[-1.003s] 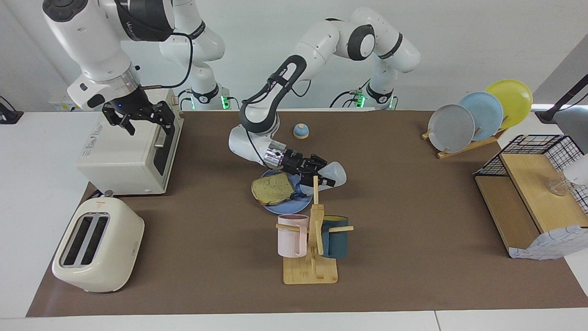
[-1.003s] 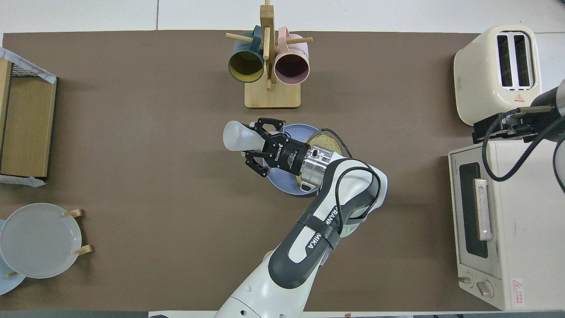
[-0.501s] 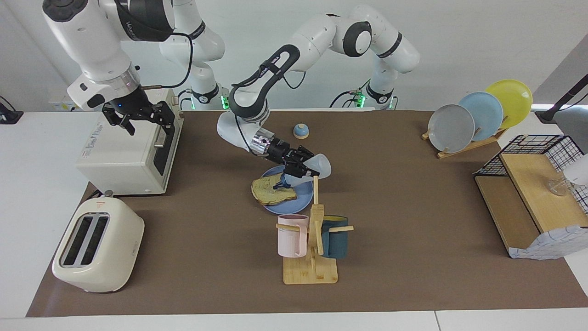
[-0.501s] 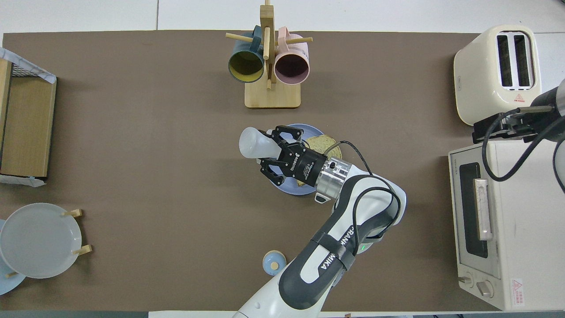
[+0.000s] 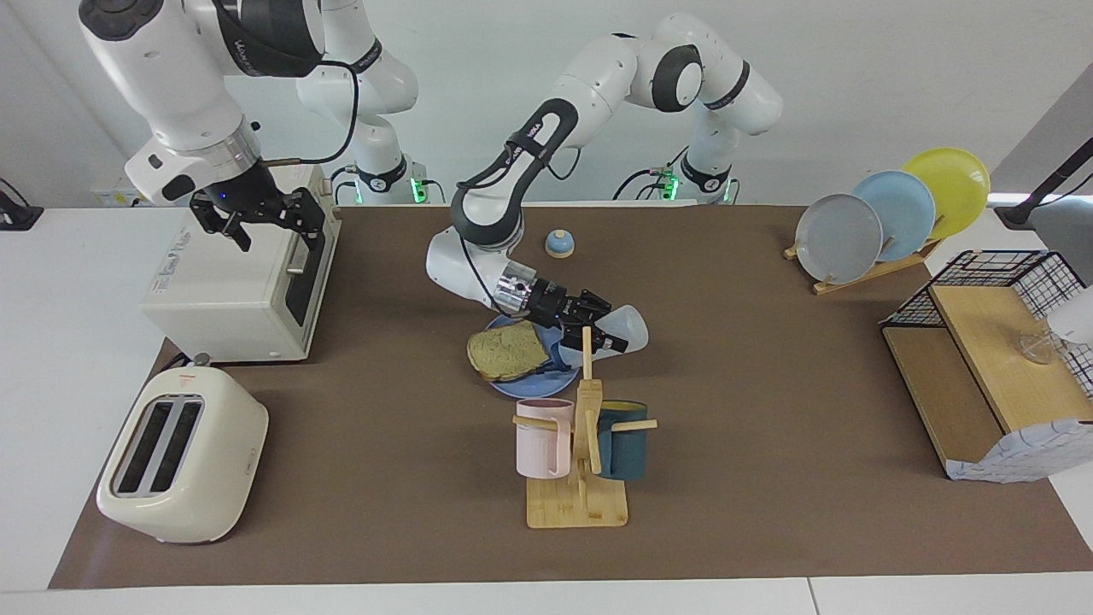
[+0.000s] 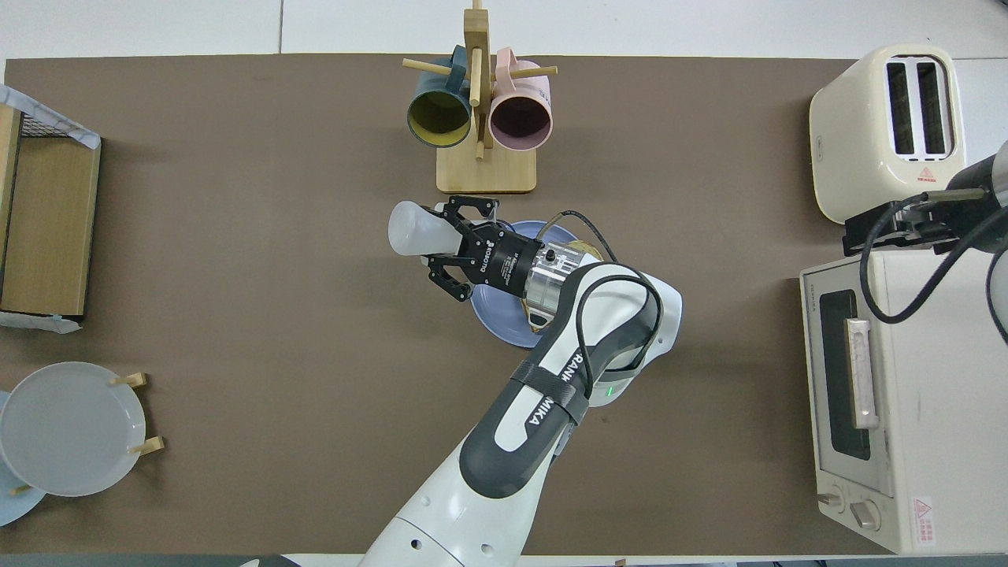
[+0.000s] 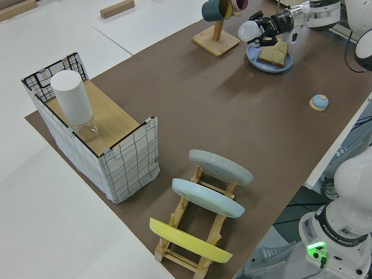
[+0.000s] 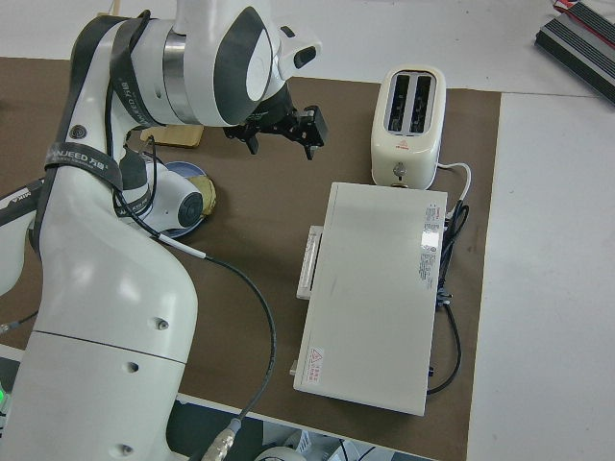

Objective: Put bread on plate and add seasoning

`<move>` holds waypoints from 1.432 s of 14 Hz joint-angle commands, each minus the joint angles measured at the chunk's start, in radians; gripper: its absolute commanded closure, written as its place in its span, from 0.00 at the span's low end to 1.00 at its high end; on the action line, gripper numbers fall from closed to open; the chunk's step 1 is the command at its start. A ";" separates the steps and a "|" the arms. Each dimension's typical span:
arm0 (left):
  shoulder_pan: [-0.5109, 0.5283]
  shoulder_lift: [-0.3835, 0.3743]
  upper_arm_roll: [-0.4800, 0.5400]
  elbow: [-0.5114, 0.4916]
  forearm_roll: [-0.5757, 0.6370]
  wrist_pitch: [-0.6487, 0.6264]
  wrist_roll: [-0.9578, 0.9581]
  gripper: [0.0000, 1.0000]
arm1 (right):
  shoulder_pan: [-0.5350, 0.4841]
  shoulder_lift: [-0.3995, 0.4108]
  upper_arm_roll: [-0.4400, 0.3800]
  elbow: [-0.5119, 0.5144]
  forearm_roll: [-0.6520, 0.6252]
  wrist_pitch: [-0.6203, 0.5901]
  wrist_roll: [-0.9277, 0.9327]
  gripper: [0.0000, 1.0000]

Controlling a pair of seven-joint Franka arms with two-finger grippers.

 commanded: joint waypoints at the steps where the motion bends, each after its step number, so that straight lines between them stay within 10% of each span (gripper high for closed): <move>1: -0.006 -0.081 0.006 -0.076 -0.077 0.016 -0.083 1.00 | -0.011 -0.006 0.006 -0.011 -0.007 0.016 -0.034 0.00; 8: 0.089 -0.389 0.005 -0.378 -0.175 0.190 -0.232 1.00 | -0.011 -0.006 0.006 -0.011 -0.007 0.016 -0.034 0.00; 13: 0.334 -0.632 0.005 -0.489 -0.485 0.465 -0.257 1.00 | -0.011 -0.006 0.006 -0.011 -0.007 0.016 -0.034 0.00; 20: 0.520 -0.679 0.006 -0.622 -0.951 0.966 -0.392 1.00 | -0.011 -0.006 0.006 -0.011 -0.007 0.016 -0.034 0.00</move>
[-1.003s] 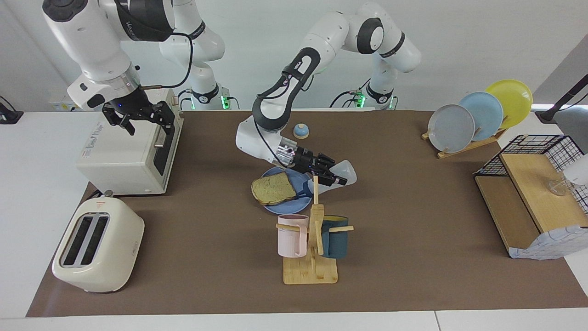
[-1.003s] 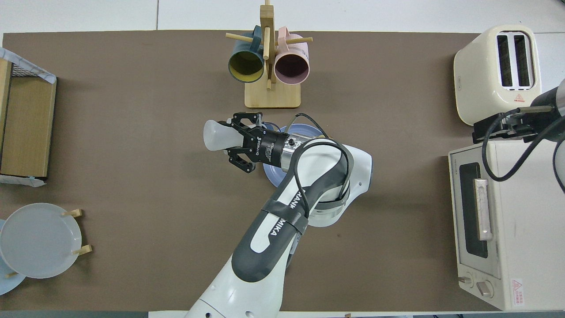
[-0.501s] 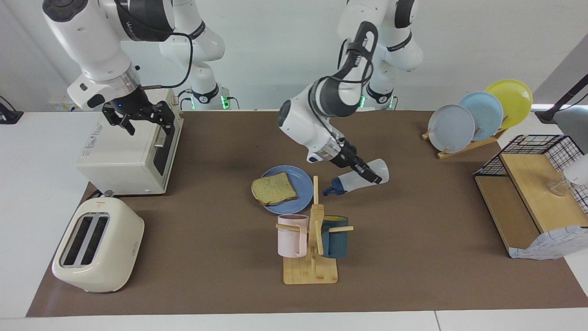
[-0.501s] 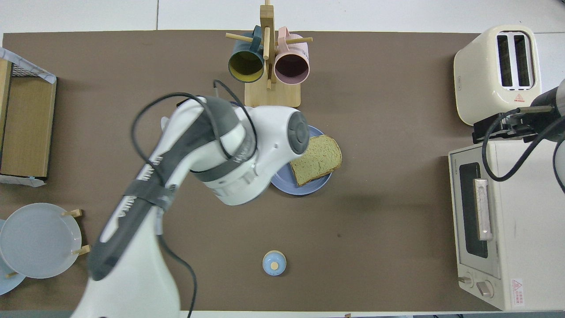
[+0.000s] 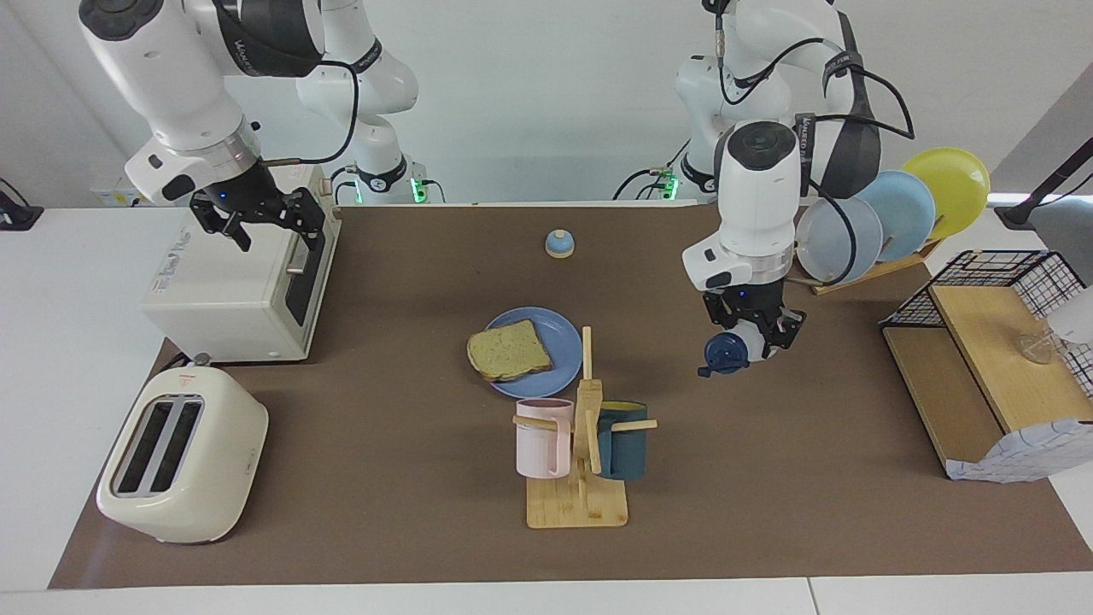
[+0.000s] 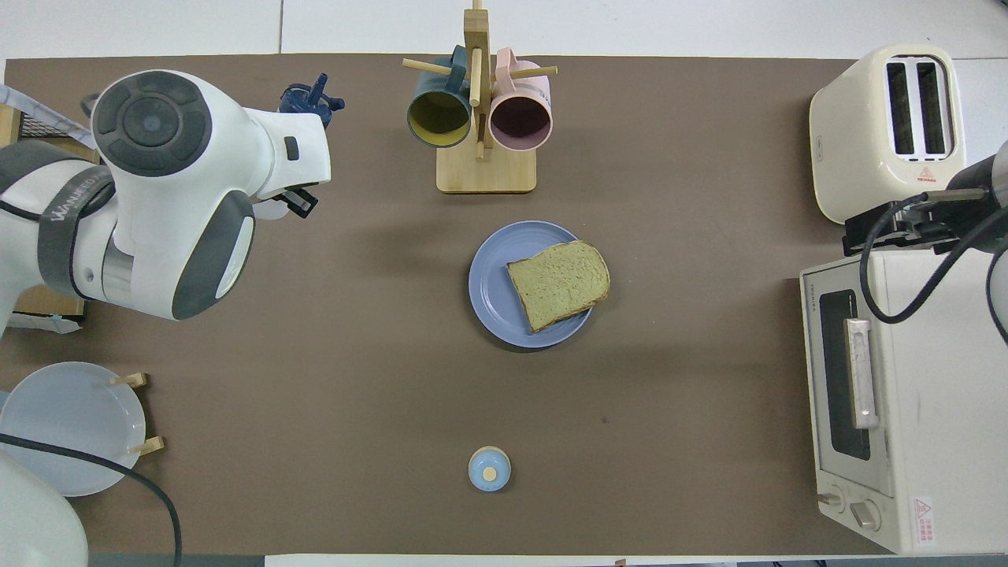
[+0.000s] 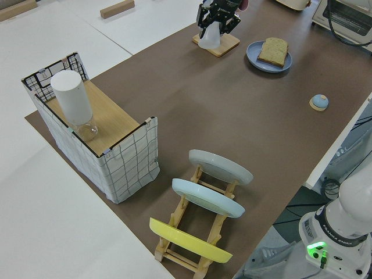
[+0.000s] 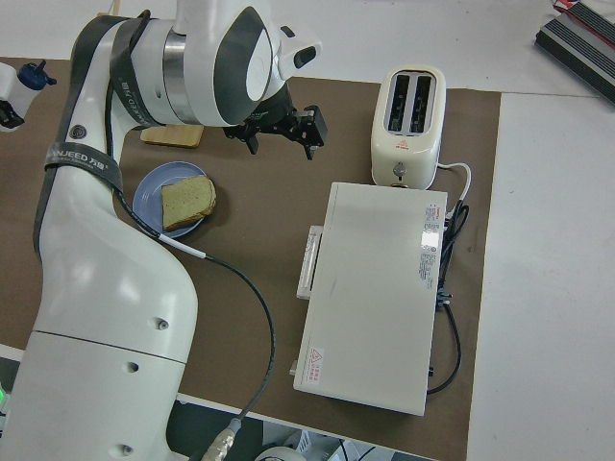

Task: Put bread on plate and add seasoning
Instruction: 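Carry the bottle back toward the mug stand with the left gripper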

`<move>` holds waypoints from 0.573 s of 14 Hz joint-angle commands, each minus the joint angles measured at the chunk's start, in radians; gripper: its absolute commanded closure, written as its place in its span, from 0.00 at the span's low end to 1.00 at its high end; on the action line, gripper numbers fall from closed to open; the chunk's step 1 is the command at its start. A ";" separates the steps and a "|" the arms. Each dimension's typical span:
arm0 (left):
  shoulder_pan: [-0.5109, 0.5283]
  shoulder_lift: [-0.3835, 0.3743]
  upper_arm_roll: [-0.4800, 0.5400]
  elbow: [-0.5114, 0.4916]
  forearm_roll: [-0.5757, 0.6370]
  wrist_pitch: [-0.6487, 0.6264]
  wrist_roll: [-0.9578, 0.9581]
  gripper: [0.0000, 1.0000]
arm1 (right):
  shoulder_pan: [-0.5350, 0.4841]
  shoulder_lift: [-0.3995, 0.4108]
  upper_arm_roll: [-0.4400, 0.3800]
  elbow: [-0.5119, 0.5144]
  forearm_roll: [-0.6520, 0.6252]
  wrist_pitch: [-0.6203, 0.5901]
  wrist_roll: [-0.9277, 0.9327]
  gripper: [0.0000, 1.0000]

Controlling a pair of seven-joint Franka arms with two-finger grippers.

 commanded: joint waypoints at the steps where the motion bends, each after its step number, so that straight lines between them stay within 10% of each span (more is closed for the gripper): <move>1: 0.040 -0.047 -0.015 -0.163 -0.121 0.294 -0.077 1.00 | -0.011 -0.008 0.004 -0.011 -0.007 0.018 -0.034 0.00; 4: 0.057 -0.049 -0.018 -0.370 -0.175 0.733 -0.163 1.00 | -0.008 -0.009 0.006 -0.011 -0.007 0.018 -0.033 0.00; 8: 0.062 0.029 -0.027 -0.397 -0.258 1.012 -0.166 1.00 | -0.008 -0.009 0.006 -0.011 -0.007 0.016 -0.033 0.00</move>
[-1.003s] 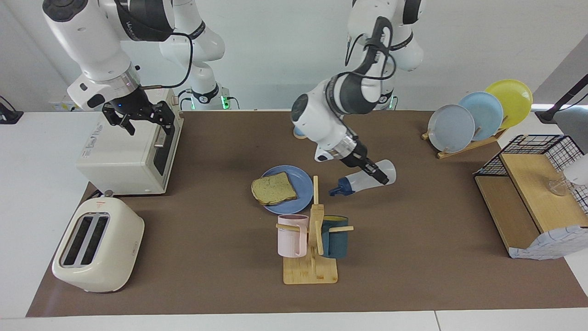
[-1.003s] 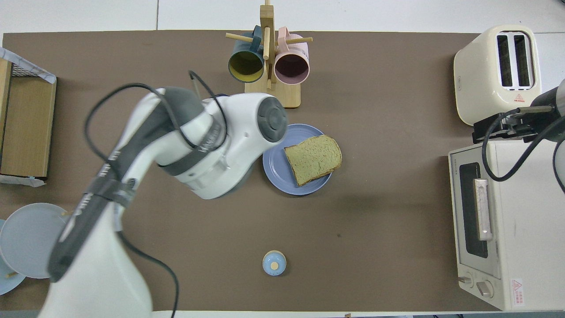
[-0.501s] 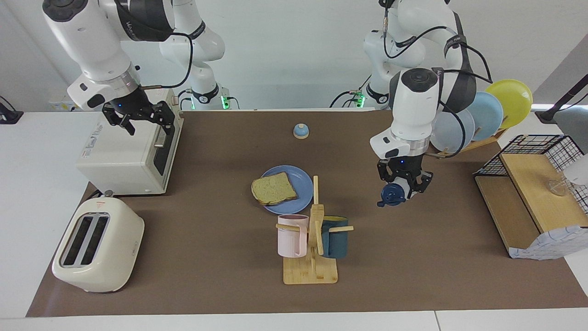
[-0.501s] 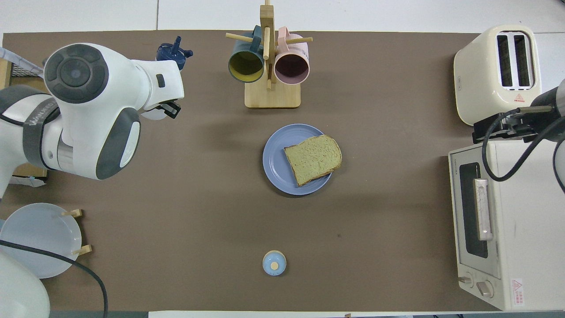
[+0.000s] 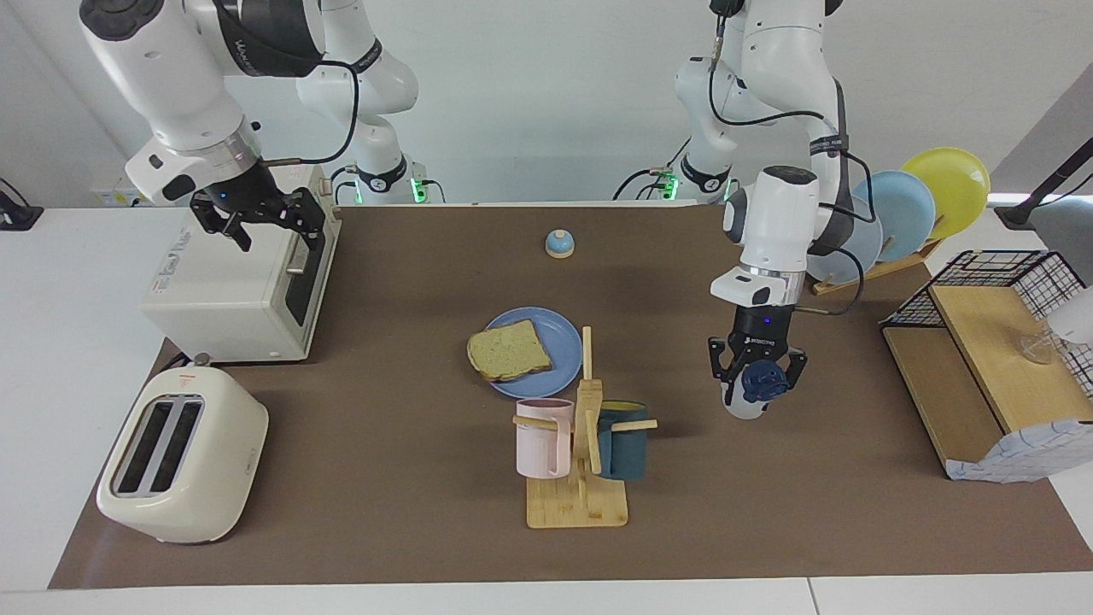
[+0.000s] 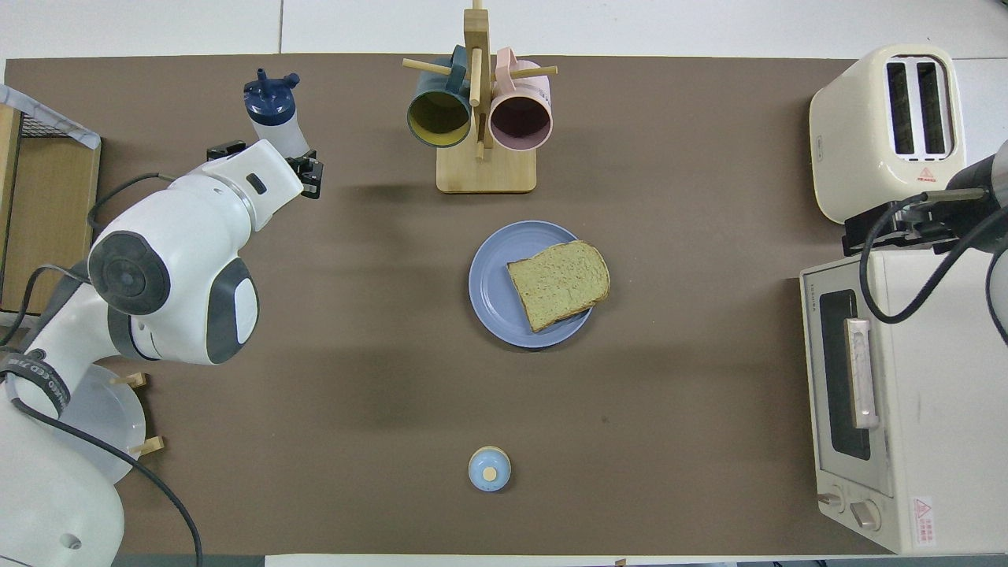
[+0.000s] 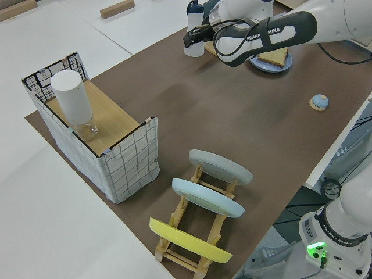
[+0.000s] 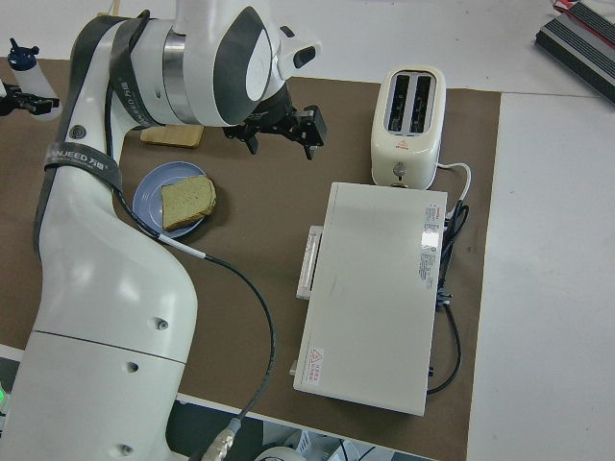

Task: Put bread on plate and add seasoning
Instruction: 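Carry the bottle back toward the mug stand with the left gripper, then set the bottle upright on the table and open the left gripper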

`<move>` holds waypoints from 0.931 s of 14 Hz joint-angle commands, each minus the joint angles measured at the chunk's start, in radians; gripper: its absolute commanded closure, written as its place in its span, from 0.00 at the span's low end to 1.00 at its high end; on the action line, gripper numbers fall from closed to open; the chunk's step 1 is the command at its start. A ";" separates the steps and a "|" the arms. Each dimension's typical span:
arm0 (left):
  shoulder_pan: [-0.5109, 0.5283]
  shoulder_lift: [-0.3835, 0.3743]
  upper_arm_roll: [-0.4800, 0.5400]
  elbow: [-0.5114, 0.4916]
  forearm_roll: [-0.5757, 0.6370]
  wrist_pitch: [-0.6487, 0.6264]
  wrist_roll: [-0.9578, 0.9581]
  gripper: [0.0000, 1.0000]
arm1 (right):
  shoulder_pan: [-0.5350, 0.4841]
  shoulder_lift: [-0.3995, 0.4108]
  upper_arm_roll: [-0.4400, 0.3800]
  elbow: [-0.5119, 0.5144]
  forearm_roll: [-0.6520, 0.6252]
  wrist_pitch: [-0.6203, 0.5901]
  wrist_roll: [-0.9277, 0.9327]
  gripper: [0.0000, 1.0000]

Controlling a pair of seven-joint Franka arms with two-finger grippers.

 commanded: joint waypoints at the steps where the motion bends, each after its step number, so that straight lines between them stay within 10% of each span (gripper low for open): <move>1: 0.000 0.058 -0.019 -0.026 -0.052 0.211 -0.015 1.00 | -0.008 -0.009 0.005 -0.011 -0.007 0.016 -0.034 0.00; 13: 0.069 0.230 -0.144 -0.048 -0.051 0.458 -0.040 1.00 | -0.006 -0.015 0.005 -0.017 -0.007 0.013 -0.027 0.00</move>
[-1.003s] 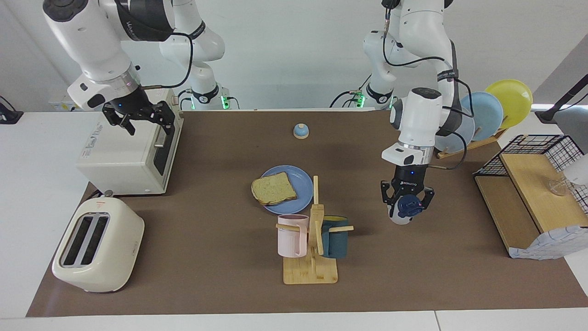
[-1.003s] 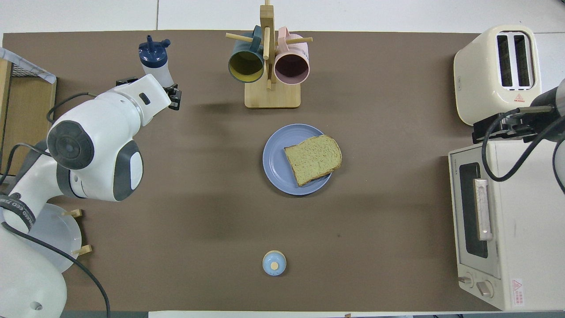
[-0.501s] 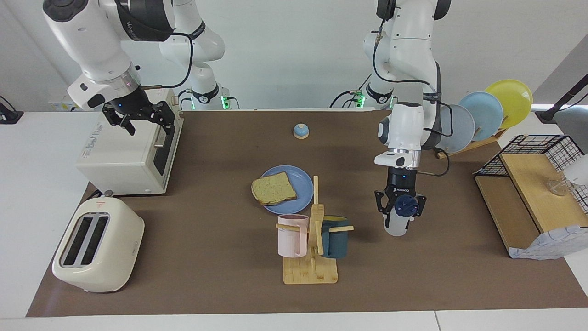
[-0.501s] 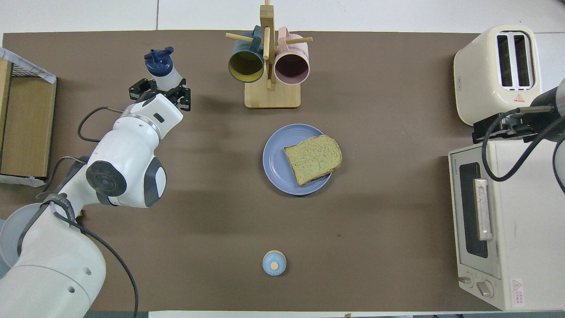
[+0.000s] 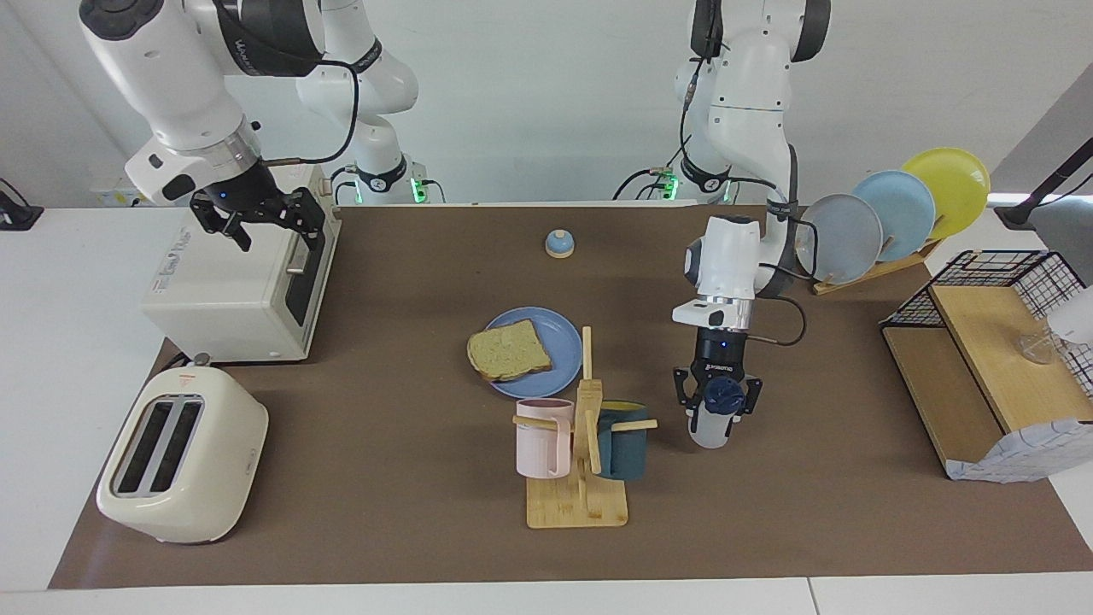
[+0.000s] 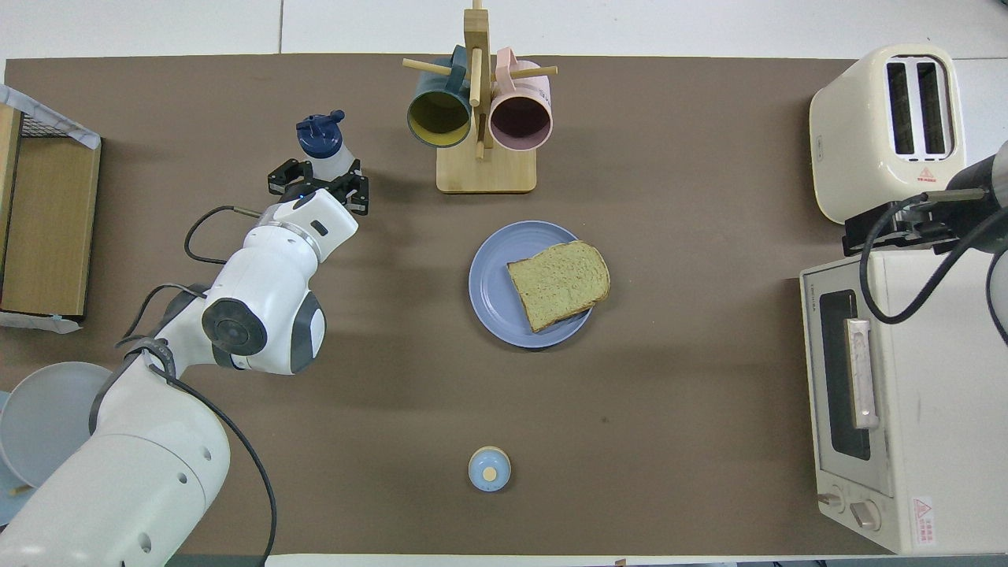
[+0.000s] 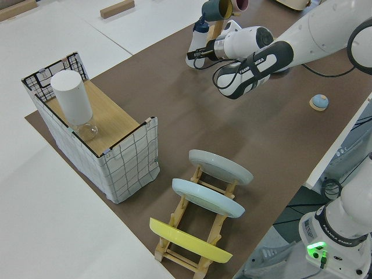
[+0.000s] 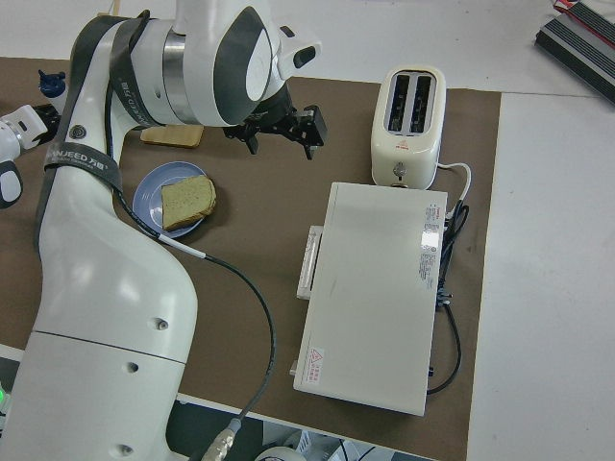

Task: Put bread on plate and add seasoning
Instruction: 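Set the bottle upright on the table and open the left gripper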

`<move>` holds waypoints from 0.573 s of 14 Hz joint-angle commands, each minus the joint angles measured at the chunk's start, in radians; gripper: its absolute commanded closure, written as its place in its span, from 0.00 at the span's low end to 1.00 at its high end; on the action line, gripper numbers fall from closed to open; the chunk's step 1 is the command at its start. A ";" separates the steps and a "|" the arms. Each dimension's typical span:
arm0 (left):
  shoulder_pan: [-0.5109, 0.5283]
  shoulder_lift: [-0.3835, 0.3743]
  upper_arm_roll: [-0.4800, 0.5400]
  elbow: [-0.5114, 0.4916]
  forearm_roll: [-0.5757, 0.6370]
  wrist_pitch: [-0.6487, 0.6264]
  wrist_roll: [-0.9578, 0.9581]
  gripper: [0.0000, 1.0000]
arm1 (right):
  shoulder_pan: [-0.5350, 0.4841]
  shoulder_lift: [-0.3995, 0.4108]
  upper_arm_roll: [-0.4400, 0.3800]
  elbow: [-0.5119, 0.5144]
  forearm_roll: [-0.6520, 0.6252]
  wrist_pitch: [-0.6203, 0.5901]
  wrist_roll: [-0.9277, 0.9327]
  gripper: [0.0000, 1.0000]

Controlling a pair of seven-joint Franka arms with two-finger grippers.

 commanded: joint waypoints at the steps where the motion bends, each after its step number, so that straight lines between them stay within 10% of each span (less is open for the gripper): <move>1: 0.024 0.009 -0.026 -0.015 -0.012 0.030 0.000 1.00 | -0.006 -0.016 0.005 -0.017 -0.007 0.012 -0.026 0.00; 8: 0.024 0.015 -0.033 -0.057 -0.014 0.031 -0.011 0.86 | -0.006 -0.019 0.005 -0.017 -0.007 0.012 -0.028 0.00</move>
